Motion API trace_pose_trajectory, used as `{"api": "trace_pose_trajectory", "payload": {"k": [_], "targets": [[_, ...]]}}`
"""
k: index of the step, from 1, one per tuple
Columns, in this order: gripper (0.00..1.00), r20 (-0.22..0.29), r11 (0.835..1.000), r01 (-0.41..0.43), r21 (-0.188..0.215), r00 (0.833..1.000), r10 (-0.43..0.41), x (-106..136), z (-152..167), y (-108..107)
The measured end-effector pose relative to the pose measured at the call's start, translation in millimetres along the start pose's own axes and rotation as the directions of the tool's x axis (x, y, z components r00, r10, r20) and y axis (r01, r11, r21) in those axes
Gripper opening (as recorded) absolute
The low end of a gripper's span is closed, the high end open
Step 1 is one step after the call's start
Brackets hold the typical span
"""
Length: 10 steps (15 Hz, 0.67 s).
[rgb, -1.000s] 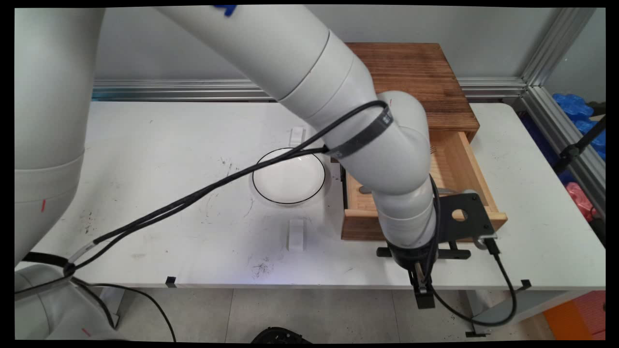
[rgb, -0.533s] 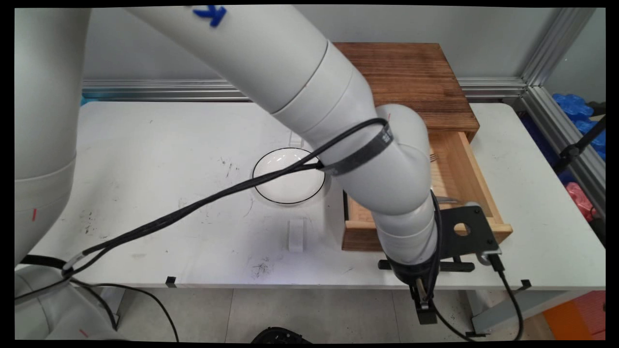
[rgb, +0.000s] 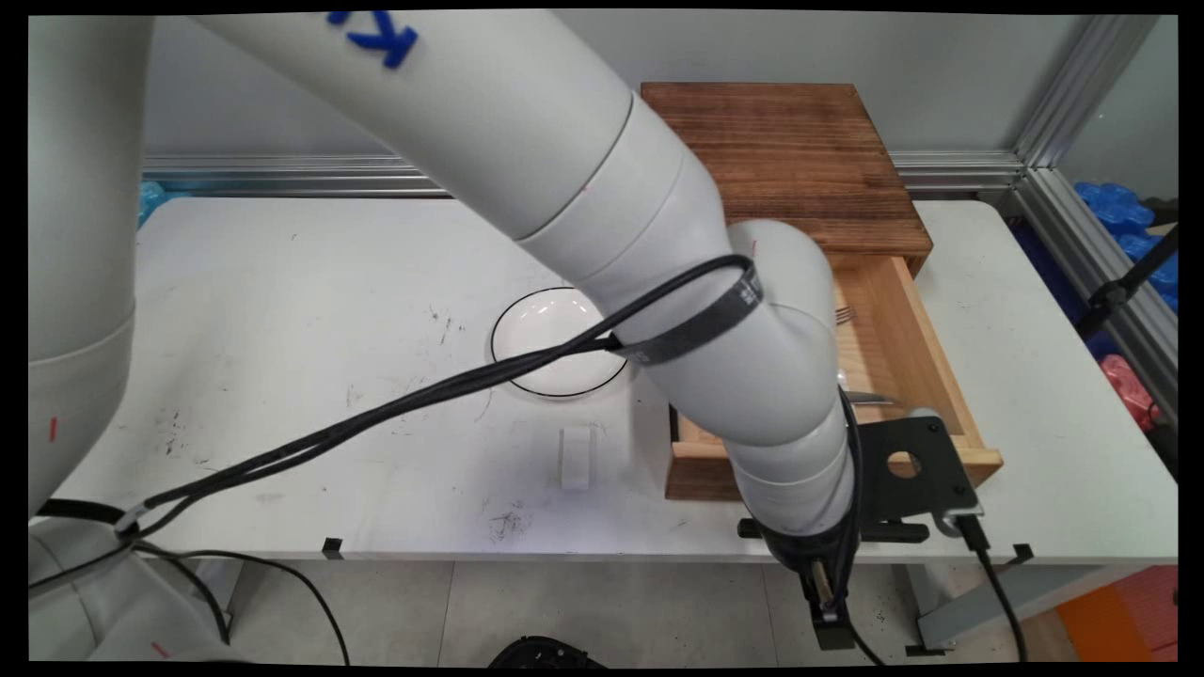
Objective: Open the drawer
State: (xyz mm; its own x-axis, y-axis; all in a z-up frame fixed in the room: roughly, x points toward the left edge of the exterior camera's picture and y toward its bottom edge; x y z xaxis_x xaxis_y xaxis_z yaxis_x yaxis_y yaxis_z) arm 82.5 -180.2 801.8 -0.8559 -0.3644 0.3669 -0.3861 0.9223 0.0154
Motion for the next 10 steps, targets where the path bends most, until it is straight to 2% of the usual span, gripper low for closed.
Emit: {"api": "trace_pose_trajectory", "payload": {"k": [10], "targets": [[1.00,-0.005,1.000,-0.004,-0.008,1.000,0.004,-1.5,-3.8,10.9]]}}
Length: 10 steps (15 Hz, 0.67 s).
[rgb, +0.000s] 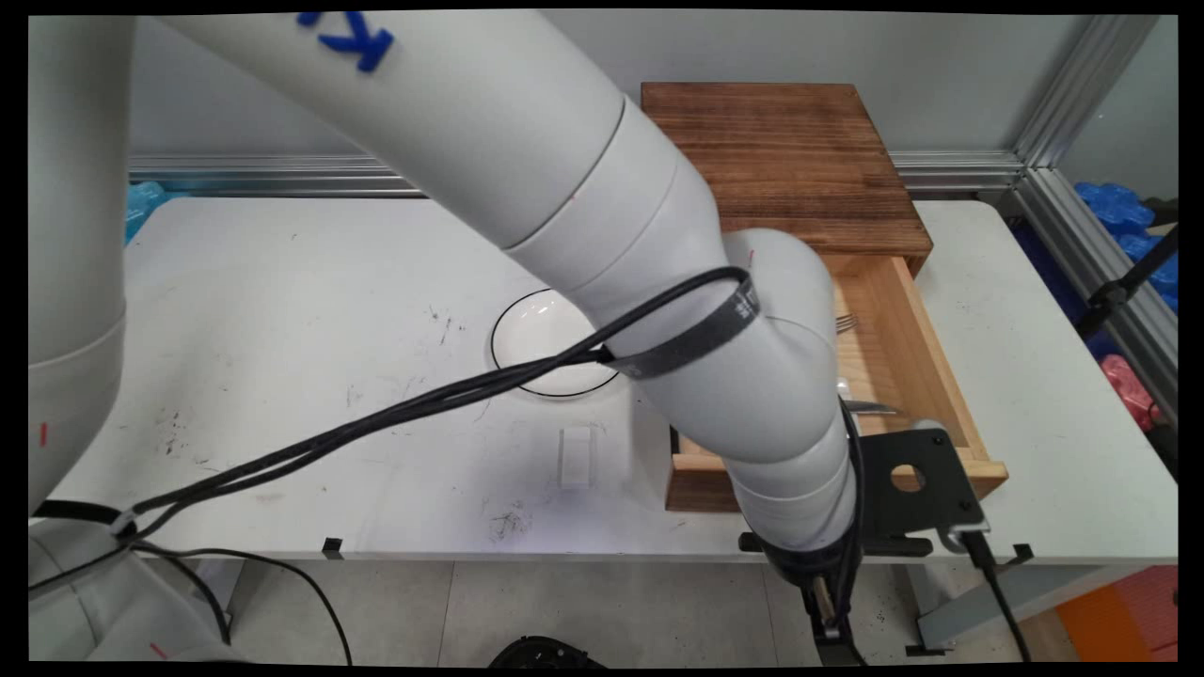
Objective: Open the drawer
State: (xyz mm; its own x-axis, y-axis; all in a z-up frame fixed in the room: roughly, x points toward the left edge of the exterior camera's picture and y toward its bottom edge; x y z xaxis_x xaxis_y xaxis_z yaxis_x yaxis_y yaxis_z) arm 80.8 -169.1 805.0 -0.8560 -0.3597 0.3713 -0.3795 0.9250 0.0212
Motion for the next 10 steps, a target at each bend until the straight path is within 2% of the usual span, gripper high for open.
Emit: {"api": "trace_pose_trajectory", "payload": {"k": [10], "targets": [[1.00,-0.005,1.000,-0.007,-0.009,1.000,0.007,-1.4,-1.2,9.8]]}}
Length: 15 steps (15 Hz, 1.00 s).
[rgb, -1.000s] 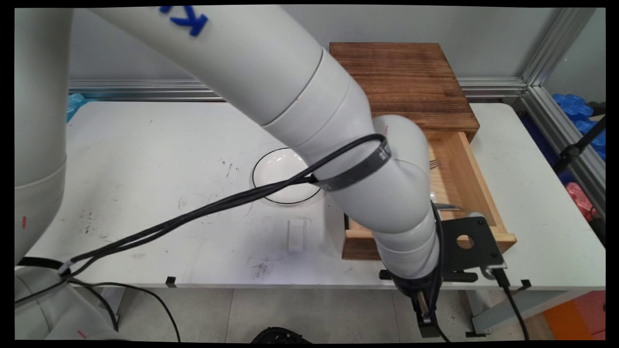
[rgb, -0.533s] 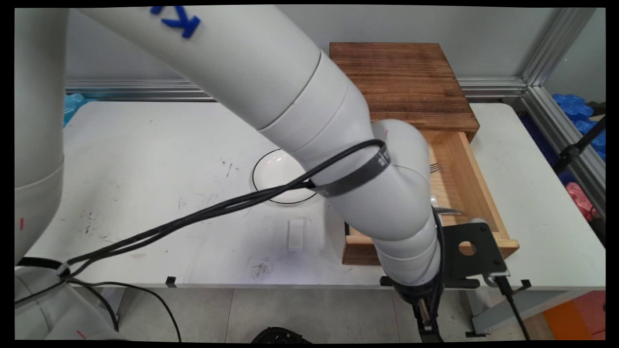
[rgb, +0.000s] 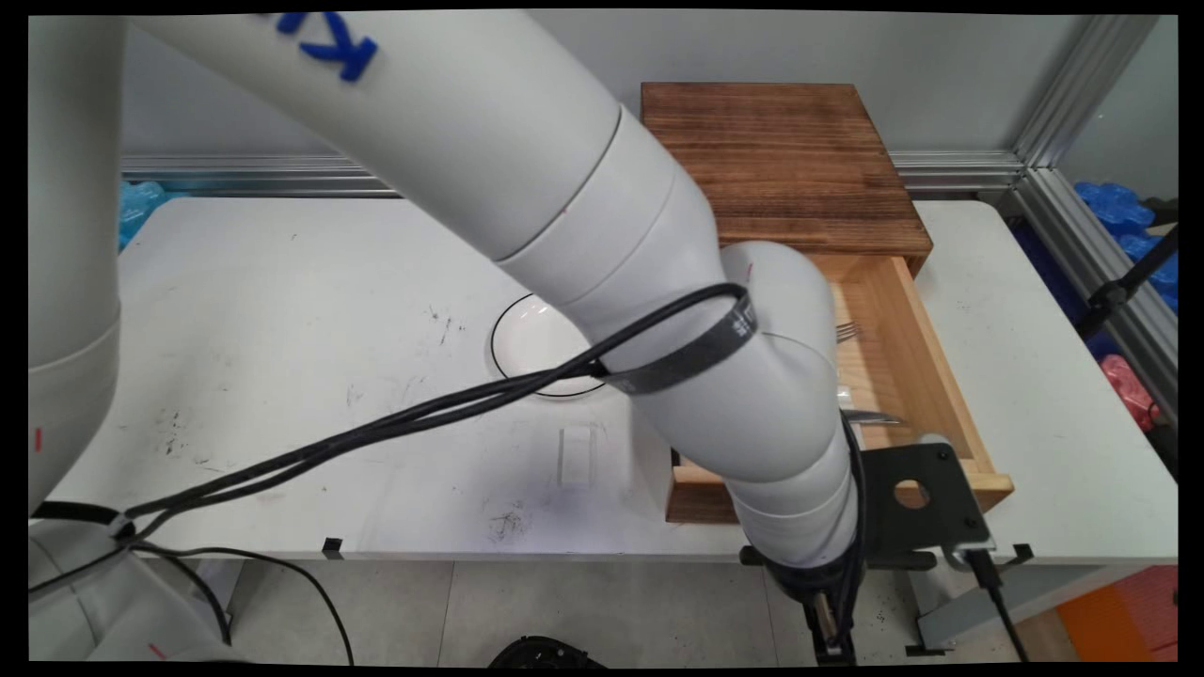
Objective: Open the drawer
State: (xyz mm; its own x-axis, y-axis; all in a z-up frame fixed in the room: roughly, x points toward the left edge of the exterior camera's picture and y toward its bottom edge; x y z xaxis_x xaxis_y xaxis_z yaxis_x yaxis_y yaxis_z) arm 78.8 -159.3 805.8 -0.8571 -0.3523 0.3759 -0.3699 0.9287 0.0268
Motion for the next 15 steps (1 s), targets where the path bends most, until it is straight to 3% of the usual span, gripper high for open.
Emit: {"api": "trace_pose_trajectory", "payload": {"k": [15], "targets": [[1.00,-0.005,1.000,-0.001,-0.023,1.000,0.001,-4,-6,11]]}}
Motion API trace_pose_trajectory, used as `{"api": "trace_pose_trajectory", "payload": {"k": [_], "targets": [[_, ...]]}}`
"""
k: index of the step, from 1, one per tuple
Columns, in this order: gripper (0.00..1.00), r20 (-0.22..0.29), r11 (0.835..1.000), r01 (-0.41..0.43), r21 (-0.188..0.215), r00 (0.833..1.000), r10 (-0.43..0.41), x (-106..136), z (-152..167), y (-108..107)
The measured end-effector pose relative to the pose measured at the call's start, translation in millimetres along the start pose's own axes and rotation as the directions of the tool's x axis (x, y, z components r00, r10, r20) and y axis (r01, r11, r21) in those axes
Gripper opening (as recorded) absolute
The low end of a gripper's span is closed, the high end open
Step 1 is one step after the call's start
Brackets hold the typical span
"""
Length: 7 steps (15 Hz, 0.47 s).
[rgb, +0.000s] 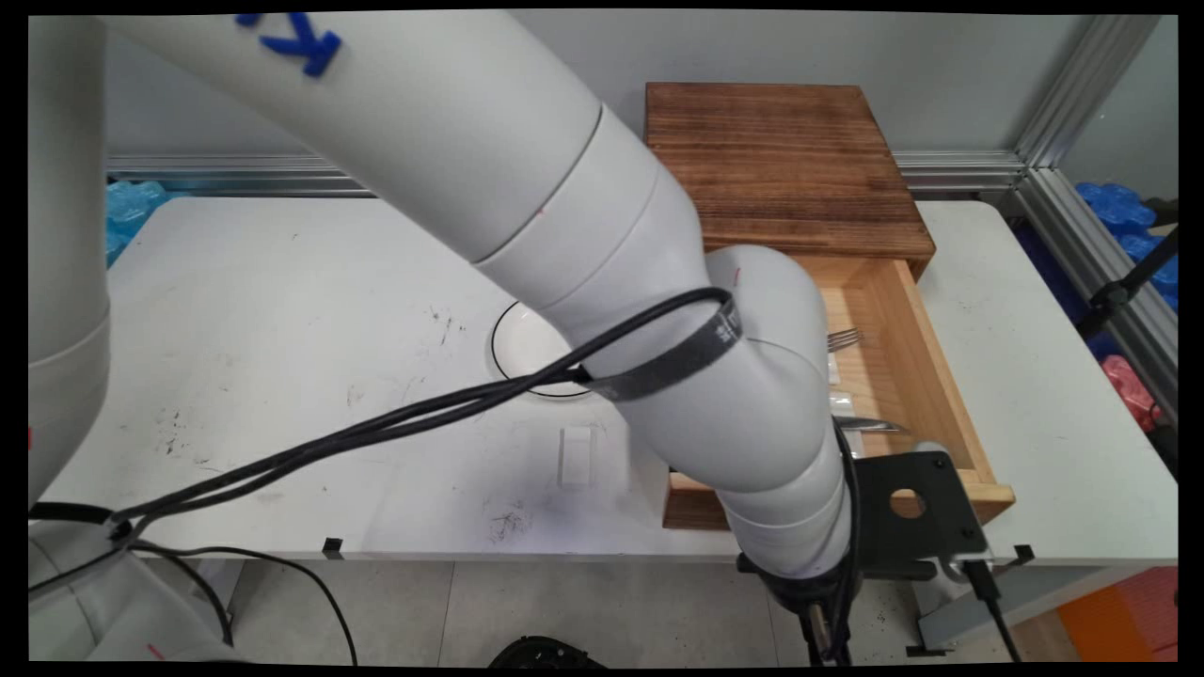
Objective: Open the drawer
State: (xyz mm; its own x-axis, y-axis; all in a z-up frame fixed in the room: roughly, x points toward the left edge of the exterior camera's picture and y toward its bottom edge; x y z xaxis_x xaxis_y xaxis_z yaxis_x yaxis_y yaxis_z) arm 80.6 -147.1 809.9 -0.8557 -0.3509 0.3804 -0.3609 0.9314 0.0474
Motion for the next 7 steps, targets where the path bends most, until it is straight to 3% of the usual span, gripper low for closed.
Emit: {"api": "trace_pose_trajectory", "payload": {"k": [7], "targets": [[1.00,-0.016,1.000,-0.004,0.023,1.000,0.005,-5,-17,-8]]}}
